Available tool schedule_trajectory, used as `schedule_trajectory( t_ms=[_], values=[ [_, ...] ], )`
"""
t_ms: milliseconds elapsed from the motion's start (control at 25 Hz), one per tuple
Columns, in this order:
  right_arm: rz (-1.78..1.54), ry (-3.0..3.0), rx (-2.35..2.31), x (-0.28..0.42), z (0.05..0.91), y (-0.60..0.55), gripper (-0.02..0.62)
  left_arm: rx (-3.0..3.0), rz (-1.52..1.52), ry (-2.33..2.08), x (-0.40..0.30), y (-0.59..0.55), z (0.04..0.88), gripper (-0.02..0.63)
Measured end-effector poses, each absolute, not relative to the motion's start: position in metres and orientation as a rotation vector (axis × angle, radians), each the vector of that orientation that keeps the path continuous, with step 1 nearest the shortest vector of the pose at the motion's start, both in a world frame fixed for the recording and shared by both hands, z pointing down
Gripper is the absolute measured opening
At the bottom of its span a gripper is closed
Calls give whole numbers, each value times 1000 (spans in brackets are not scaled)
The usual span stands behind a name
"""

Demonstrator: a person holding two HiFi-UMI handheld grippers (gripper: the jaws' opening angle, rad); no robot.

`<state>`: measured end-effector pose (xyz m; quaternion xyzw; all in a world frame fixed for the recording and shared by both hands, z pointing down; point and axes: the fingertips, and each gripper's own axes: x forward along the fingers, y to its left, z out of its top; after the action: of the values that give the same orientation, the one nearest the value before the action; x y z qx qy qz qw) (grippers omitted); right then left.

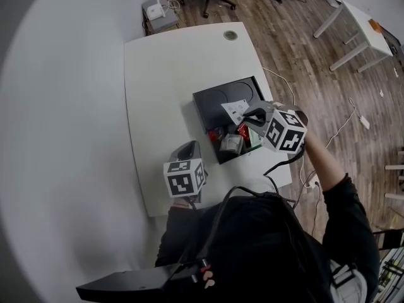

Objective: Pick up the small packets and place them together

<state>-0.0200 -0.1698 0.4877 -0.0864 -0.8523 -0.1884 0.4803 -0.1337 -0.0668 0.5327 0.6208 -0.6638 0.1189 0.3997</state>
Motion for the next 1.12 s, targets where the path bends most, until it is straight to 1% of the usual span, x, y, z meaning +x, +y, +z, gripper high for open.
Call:
schedule_trajectory(
  t_ms=[160, 440, 880, 1000, 1080, 1120],
  values=[
    [-523, -2110, -159, -53, 487, -189, 32, 1578, 299, -1673, -129, -67, 532, 0],
    [-514, -2123, -168, -107, 513, -199, 32, 1595, 300, -1643, -115, -66, 534, 0],
    [-516, -2049, -186, -132, 544, -198, 40, 1564, 296, -1653, -126, -58, 539, 0],
    [-474, -2040, -226, -131, 548, -193, 59, 1562, 302, -1653, -127, -58, 539, 0],
    [-440, -2032, -260, -129, 552, -189, 125, 1559, 303, -1655, -128, -58, 540, 0],
    [-426, -2032, -274, -127, 553, -187, 145, 1557, 302, -1656, -128, -58, 541, 0]
  ],
)
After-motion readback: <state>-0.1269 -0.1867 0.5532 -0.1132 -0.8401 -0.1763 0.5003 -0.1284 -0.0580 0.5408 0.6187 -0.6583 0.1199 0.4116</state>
